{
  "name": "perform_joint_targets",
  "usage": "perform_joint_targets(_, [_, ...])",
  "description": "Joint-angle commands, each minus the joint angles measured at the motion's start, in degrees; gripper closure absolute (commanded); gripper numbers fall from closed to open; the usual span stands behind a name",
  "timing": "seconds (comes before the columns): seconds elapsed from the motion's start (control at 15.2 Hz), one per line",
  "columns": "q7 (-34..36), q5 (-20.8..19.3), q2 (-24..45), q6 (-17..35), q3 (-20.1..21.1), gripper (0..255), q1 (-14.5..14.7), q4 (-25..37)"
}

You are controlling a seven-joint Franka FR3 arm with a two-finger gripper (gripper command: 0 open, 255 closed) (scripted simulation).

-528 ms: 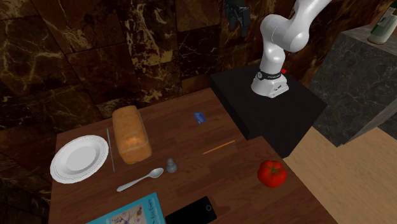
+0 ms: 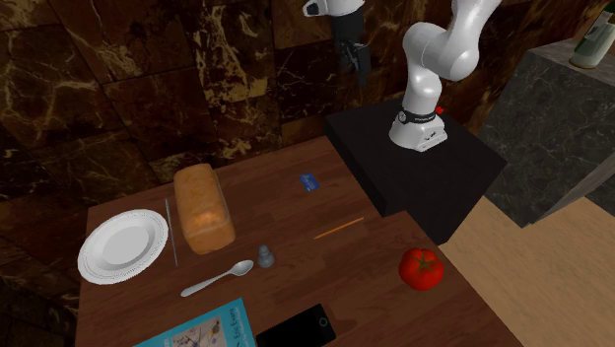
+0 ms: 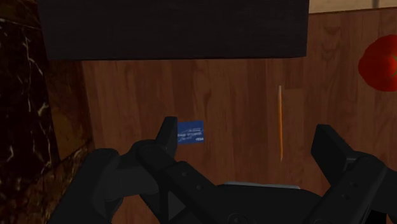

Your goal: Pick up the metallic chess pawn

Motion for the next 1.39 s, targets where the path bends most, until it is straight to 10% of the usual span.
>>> perform_joint_targets(0.0, [0.7, 0.6, 3.8, 3.2, 0.7, 0, 0.2, 0.5])
perform_joint_targets(1.32, [10.2, 2.0, 48.7, 23.1, 6.0, 0, 4.0, 24.4])
